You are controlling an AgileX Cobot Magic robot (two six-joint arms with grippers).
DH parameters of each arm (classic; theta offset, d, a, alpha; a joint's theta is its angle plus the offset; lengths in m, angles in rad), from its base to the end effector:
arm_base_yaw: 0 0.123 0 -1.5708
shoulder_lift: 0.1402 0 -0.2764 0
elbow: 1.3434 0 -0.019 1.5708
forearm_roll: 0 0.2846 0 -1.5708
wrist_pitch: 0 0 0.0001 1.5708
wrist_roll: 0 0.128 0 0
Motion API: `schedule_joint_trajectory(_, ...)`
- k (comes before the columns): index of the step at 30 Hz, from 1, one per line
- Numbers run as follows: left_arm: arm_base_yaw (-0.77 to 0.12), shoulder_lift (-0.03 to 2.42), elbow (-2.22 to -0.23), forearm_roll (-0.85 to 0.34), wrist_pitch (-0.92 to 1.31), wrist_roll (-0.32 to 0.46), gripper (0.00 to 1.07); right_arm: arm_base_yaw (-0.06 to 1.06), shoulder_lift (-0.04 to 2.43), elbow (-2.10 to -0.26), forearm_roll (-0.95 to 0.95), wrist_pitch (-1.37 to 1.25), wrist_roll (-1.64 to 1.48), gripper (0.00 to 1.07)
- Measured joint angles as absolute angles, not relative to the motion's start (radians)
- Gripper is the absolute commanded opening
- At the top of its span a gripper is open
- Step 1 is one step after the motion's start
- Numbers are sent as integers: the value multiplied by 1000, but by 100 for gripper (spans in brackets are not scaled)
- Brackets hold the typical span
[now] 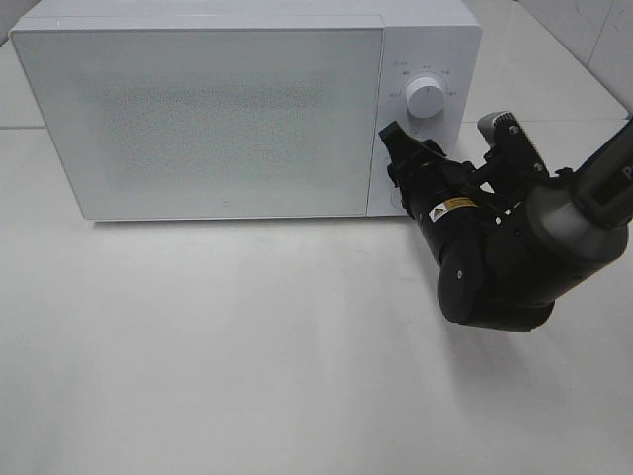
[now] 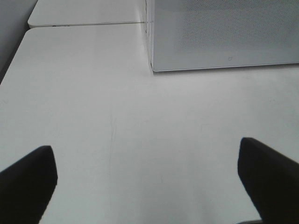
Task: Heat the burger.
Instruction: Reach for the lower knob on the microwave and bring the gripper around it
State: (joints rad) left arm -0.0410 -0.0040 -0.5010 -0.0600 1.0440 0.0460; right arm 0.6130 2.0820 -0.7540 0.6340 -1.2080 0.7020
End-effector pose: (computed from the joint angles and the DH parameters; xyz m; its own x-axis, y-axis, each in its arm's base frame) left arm 0.0664 -0.0094 0.2793 -0.4341 0.0336 -0.9002 0.0944 0.9955 -0.0084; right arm 0.3546 0.1628 0.0679 -0.0754 0.7793 -0.6221 0.0570 0.6263 0.7775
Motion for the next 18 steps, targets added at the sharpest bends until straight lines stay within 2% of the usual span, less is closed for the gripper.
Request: schedule_joint_trajectory(18, -41, -4, -501, -60, 1044, 46, 104, 613, 2082, -754, 634, -1207, 1154, 3)
